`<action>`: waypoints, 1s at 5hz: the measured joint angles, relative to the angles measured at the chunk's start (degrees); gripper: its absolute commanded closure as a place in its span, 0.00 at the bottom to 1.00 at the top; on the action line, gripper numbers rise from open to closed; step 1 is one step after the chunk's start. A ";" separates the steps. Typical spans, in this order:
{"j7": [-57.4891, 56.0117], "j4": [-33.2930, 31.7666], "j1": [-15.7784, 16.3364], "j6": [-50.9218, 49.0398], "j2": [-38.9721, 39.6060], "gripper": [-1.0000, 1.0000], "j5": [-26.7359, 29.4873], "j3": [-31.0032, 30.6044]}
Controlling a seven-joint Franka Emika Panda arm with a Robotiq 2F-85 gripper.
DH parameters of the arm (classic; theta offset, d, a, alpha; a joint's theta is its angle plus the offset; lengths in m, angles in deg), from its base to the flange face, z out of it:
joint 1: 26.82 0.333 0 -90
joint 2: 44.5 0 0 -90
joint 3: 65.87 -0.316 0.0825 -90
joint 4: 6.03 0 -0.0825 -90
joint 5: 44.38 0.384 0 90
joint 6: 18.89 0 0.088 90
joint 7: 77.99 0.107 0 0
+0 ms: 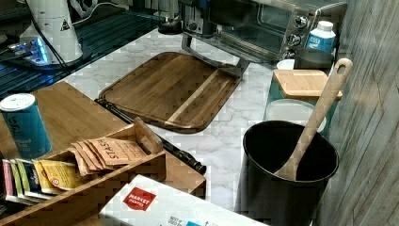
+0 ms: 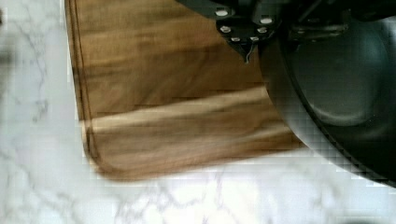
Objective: Pick up the bowl.
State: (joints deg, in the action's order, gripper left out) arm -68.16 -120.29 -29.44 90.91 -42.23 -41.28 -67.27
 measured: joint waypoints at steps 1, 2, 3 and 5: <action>2.13 -0.17 1.00 -1.31 -1.58 1.00 -3.12 0.01; 5.82 -0.22 1.15 -1.24 -2.83 1.00 -3.67 0.19; 6.77 -0.22 0.65 -1.87 -3.47 1.00 -4.51 0.19; 6.77 -0.22 0.28 -2.18 -3.52 1.00 -4.61 0.65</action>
